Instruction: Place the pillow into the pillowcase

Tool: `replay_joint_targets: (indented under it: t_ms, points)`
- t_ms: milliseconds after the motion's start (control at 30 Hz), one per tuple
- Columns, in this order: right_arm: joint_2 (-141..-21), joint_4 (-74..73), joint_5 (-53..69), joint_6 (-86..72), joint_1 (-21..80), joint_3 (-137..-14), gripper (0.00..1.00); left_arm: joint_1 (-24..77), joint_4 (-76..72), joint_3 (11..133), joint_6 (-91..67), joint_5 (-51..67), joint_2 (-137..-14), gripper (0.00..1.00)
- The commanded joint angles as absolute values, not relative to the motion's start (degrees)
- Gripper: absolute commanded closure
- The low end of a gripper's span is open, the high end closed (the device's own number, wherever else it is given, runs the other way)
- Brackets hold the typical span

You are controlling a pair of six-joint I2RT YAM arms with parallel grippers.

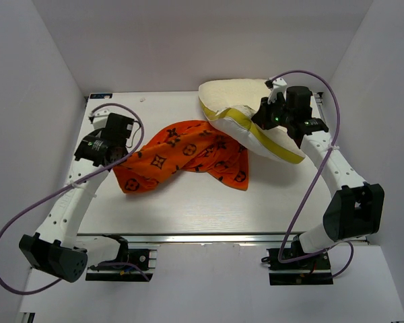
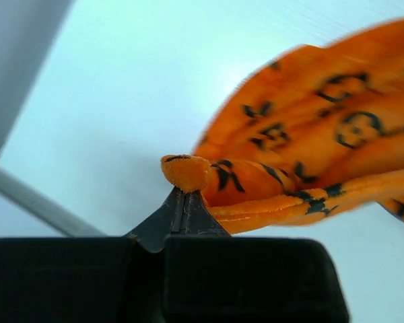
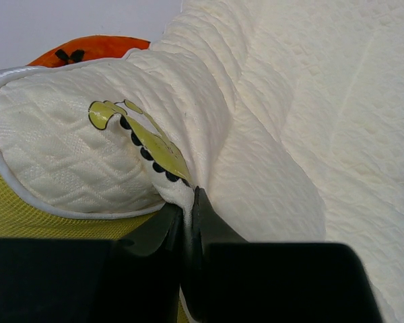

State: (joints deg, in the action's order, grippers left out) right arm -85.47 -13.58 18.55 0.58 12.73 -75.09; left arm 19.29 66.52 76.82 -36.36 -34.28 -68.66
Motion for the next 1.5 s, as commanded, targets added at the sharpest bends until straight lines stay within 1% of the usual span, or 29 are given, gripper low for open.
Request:
replay_joint_targets:
  t_ms: [0, 133, 300, 500, 767, 800, 833, 867, 900, 1033, 1067, 1100, 1133, 1200, 1267, 1333, 1367, 1400, 1467]
  points:
    - [-82.18, -10.20, 16.17, 0.44, 11.42, -75.32, 1.00, 13.56, 73.30, 78.75, -36.91, -40.08, -66.63, 1.00]
    - [-81.30, -9.84, 15.65, 0.44, 11.43, -74.97, 1.00, 9.76, 74.53, 81.20, -36.74, -41.74, -64.43, 1.00]
    - [-80.33, -9.14, 14.42, 0.44, 11.34, -74.79, 1.00, 5.46, 76.99, 84.90, -35.69, -47.02, -63.81, 1.00]
    - [-78.66, -7.74, 12.92, 0.44, 10.55, -74.79, 1.00, 4.22, 79.10, 87.54, -36.83, -52.20, -63.63, 1.00]
    - [-76.38, -6.24, 11.78, 1.49, 7.21, -74.27, 1.00, 2.11, 81.03, 93.59, -37.44, -53.09, -63.63, 1.00]
    - [-75.94, -6.24, 11.95, 1.67, 6.77, -74.01, 1.00, 1.67, 81.04, 95.60, -37.18, -53.00, -63.55, 0.93]
    - [-75.68, -6.33, 12.04, 1.84, 6.25, -73.66, 1.00, 1.58, 81.04, 96.67, -36.92, -52.82, -63.54, 0.84]
    - [-75.41, -6.24, 12.30, 2.11, 5.98, -73.13, 1.00, 1.58, 80.95, 97.72, -36.48, -52.30, -63.54, 0.72]
    - [-75.15, -6.41, 12.48, 2.98, 5.98, -71.91, 1.00, 1.58, 80.95, 98.78, -36.21, -51.60, -63.63, 0.56]
    - [-73.04, -5.80, 13.71, 4.74, 5.89, -67.52, 1.00, 1.58, 79.73, 101.78, -36.30, -44.93, -63.20, 0.34]
    - [-72.78, -5.71, 13.97, 4.92, 5.89, -66.72, 1.00, 1.58, 79.02, 101.69, -35.86, -41.00, -62.76, 0.32]
    - [-72.16, -5.71, 14.32, 5.10, 5.89, -65.93, 1.00, 1.58, 78.23, 101.17, -34.38, -39.13, -62.49, 0.30]
    - [-71.90, -5.71, 15.11, 5.62, 5.89, -64.61, 1.00, 1.58, 77.53, 100.73, -34.02, -37.72, -62.23, 0.25]
    - [-71.20, -6.06, 15.82, 6.06, 5.89, -63.46, 1.00, 1.58, 77.43, 100.55, -32.97, -35.25, -61.79, 0.21]
    - [-70.75, -6.33, 17.31, 7.11, 5.98, -61.89, 1.00, 1.58, 73.49, 98.19, -28.68, -30.96, -60.91, 0.21]
    - [-70.31, -6.33, 18.97, 7.64, 5.89, -60.74, 1.00, 1.58, 66.75, 94.68, -26.38, -17.28, -59.94, 0.26]
    - [-70.31, -6.50, 19.33, 8.17, 5.89, -60.12, 1.00, 1.58, 64.36, 92.22, -25.50, -11.40, -59.77, 0.31]
    - [-70.40, -6.50, 19.68, 8.26, 5.89, -59.77, 1.00, 1.58, 61.73, 86.28, -25.40, -0.03, -59.85, 0.34]
    - [-70.84, -6.59, 20.39, 8.35, 5.89, -59.59, 1.00, 2.02, 54.16, 80.10, -26.53, 9.02, -60.03, 0.36]
